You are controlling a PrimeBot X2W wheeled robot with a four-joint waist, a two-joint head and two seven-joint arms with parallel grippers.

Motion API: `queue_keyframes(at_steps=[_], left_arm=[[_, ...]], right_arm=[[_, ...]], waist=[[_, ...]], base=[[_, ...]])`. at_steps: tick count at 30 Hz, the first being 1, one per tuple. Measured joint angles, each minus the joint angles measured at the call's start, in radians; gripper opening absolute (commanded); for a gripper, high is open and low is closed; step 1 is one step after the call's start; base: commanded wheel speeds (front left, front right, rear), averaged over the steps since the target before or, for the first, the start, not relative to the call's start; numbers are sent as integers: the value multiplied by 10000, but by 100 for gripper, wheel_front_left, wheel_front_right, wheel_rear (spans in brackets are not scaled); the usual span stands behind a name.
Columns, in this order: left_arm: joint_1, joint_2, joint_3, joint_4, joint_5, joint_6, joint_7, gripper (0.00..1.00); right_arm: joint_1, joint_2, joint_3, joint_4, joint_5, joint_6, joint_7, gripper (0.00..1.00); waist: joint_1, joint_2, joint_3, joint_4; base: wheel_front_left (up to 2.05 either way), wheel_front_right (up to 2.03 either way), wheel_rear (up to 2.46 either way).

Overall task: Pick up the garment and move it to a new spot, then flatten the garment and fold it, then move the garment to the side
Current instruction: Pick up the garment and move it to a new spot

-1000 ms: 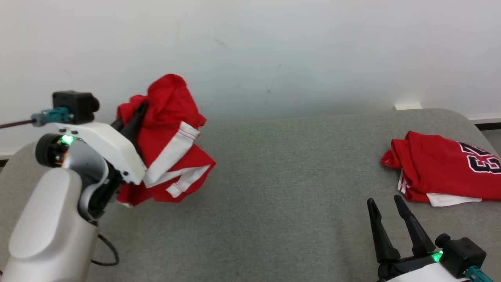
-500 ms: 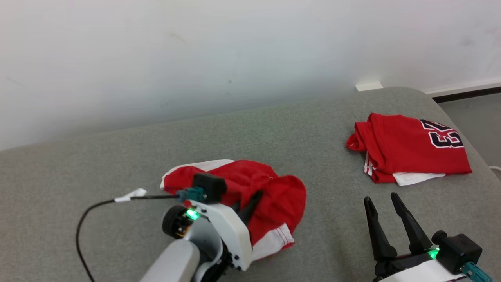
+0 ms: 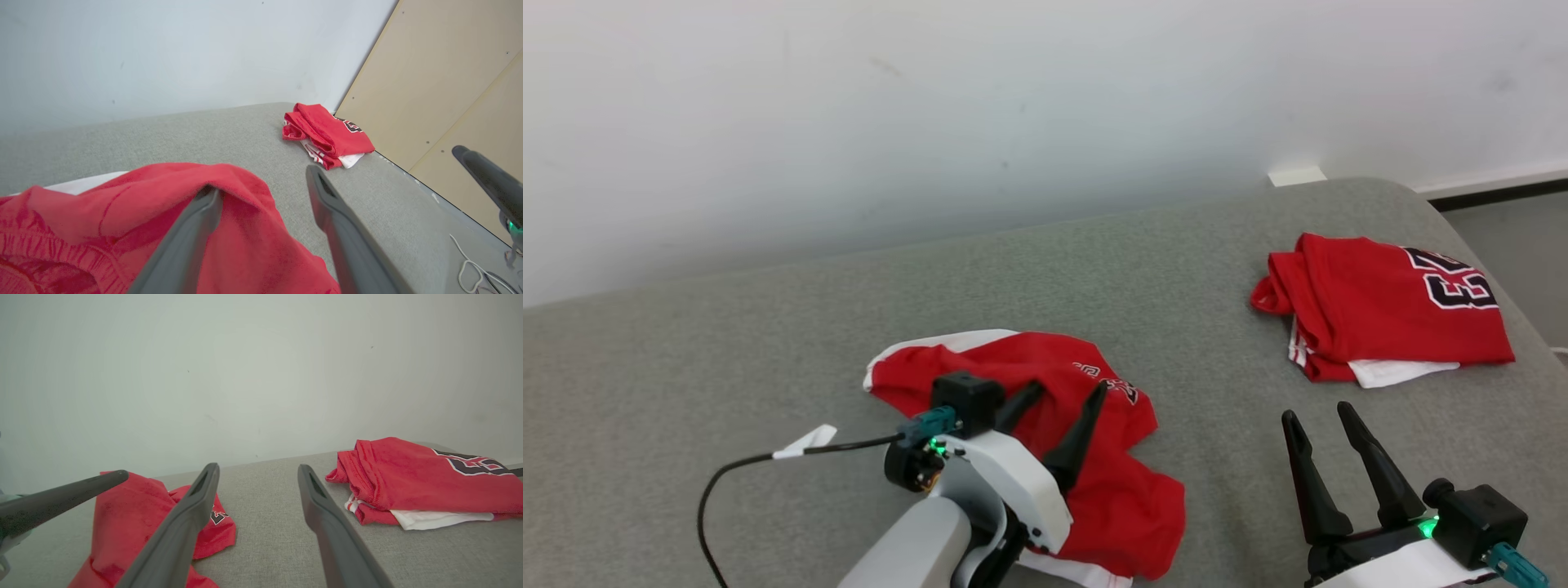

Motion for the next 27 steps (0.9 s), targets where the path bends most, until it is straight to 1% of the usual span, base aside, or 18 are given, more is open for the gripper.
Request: queue_keyframes(at_steps=[4,10,16,19,21,23,27], left_arm=[[-79,94,134,-288,88,318,-596,100],[508,913,539,-1009,209,807,-997,100],[1638,1538,1078,-1937,222,1289,-1392,100],[2260,1733,1475,-2452,328,1615,-1534,100],[2680,1816,1825,-2884,506,1868,-1576,100],[3188,1762,2297,-3482,683,2038,-1593,100],[4072,1480,2777,-4046,1078,2046,-1595,100]], right_arm=[[59,-56,-67,-65,-4,0,0,100],[257,-159,-295,-194,-29,-2,0,100],[506,-238,-493,-362,-77,-2,0,100],[550,-242,-545,-426,-90,0,0,100],[617,-240,-623,-483,-92,-2,0,100],[695,-238,-685,-537,-96,-2,0,100],[808,-238,-765,-598,-104,-2,0,100]], waist=[[0,0,-152,353],[0,0,-347,852],[0,0,-485,1159],[0,0,-501,1182],[0,0,-503,1175],[0,0,-484,1172],[0,0,-421,1192]], base=[[0,0,0],[0,0,0],[0,0,0],[0,0,0],[0,0,0],[0,0,0],[0,0,0]])
